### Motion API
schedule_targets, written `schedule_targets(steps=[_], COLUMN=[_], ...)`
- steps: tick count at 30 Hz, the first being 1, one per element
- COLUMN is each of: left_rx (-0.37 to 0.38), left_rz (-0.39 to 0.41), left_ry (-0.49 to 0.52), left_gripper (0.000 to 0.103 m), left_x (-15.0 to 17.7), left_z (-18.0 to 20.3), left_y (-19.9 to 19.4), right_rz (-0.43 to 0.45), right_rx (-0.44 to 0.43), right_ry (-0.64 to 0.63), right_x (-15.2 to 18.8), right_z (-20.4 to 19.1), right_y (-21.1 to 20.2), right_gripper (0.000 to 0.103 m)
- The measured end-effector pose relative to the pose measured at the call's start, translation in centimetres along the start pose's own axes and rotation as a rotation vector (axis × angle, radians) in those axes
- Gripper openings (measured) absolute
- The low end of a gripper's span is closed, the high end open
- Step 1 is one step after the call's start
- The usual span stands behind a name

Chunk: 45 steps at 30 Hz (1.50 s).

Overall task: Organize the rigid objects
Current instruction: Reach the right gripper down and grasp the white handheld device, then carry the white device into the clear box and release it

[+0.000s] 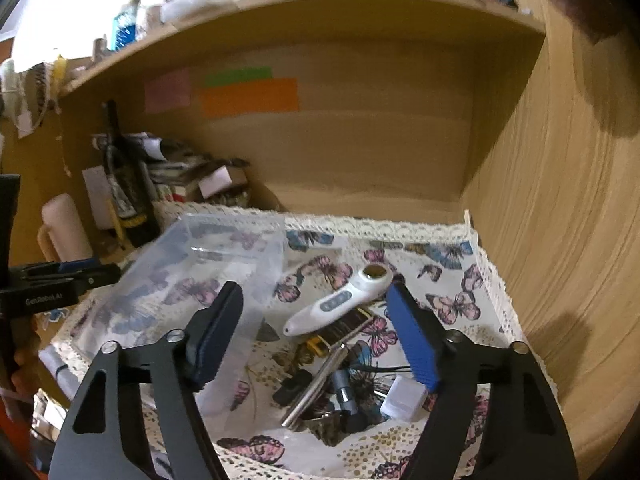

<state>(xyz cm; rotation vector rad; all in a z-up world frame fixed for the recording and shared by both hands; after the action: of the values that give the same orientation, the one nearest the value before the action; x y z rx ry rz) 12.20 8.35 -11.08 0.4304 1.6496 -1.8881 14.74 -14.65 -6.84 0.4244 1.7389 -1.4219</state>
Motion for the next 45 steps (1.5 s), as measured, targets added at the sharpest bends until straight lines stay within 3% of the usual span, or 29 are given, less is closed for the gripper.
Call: schedule_targets(steps=[4, 8, 13, 24, 33, 37, 41, 45], left_rx=[0.019, 0.030, 0.076, 0.084, 0.105, 0.103, 0.102, 0.094], left_rz=[-0.069, -0.115, -0.147, -0.120, -0.113, -0.102, -0.102, -0.100], left_ry=[-0.012, 0.001, 0.022, 0.051, 0.064, 0.068, 0.066, 0.073], left_gripper=[0.040, 0.026, 0.014, 0.013, 0.013, 0.013, 0.013, 0.013], left_x=[0.0, -0.2, -0.1, -0.4, -0.6, -0.6, -0.6, -0.6], left_z=[-0.9, -1.2, -0.7, -0.5, -0.9, -0.8, -0.7, -0.6], left_y=[1.8, 3.0, 3.7, 3.8, 3.9, 3.8, 3.9, 3.9], right_rz=[-0.056, -0.113, -0.213, -0.427, -0.552, -0.548, -0.530, -0.479], right_rx=[0.013, 0.026, 0.025, -0.038, -0.034, 0.003, 0.008, -0.003], right_ry=[0.017, 0.041, 0.082, 0.208, 0.197, 0.167, 0.162, 0.156], right_x=[0.0, -0.4, -0.9, -1.1, -0.9, -1.4, -2.0, -2.6], right_z=[1.0, 2.1, 3.5, 4.8, 3.8, 3.3, 2.8, 2.0], right_y=[1.8, 4.0, 7.4, 14.6, 19.1, 20.1, 19.7, 18.0], right_gripper=[0.059, 0.054, 0.046, 0.046, 0.046, 0.041, 0.029, 0.029])
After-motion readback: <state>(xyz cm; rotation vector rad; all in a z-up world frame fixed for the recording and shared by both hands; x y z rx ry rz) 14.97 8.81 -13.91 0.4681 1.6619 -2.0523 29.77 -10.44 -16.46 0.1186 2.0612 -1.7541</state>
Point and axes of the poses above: each gripper's, at about its wrist camera, not at the fingertips, and y roughly the way its jaws point, z to its right, x to its underside, the point moved 6 cm from there along y, roughly the way its jaws point, and after that the axes turned 9 degrees about -z, right-handed, at the moved point
